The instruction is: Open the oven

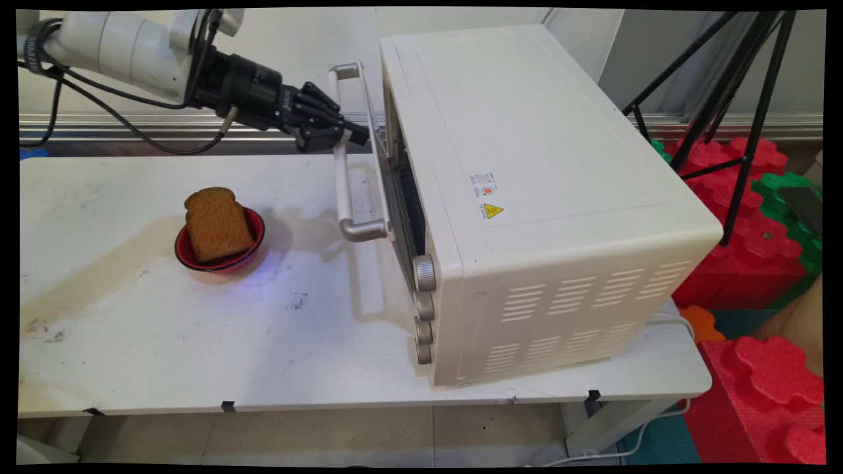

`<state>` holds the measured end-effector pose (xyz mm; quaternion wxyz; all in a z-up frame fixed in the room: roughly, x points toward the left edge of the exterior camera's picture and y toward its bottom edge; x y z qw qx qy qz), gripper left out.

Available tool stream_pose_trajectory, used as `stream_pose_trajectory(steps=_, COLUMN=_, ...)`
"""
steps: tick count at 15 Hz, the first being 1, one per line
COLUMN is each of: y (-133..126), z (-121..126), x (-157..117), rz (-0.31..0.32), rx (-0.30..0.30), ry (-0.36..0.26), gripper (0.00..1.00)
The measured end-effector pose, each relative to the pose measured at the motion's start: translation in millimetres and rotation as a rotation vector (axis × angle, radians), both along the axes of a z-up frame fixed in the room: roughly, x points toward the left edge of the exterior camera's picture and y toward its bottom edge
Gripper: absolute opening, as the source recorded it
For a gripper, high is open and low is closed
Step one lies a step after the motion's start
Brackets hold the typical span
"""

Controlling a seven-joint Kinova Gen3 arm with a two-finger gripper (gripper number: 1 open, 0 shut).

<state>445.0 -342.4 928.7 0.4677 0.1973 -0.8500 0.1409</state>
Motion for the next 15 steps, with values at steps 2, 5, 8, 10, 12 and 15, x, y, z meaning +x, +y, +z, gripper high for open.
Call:
stream_pose_trajectory(steps=2, y=4.2, z=-2.0, x=7.7, rz=-0.005, rx=0.008, ry=-0.016, gripper=0.00)
stream_pose_trajectory(steps=5, y=12.6, z=-7.5, x=24.8, rz=-0.011, rx=0.025, ry=-0.051, gripper=0.00)
stream_pose_trajectory(steps=8, y=18.8, z=-13.9, x=36.8, rz=-0.018, rx=0.037, ry=-0.081, gripper=0.00)
stream_pose_trajectory(steps=10, y=24.2, z=-20.8, x=46.5, rz=-0.024, rx=0.048, ry=-0.106, gripper=0.00)
stream_pose_trajectory(steps=12, y=26.8, z=-25.7, x=52.1, rz=-0.027, rx=0.055, ry=-0.120, gripper=0.00)
stream_pose_trajectory(steps=15, y=25.8, z=-35.0, x=58.1, rz=-0.034, rx=0.065, ry=-0.144, gripper=0.00)
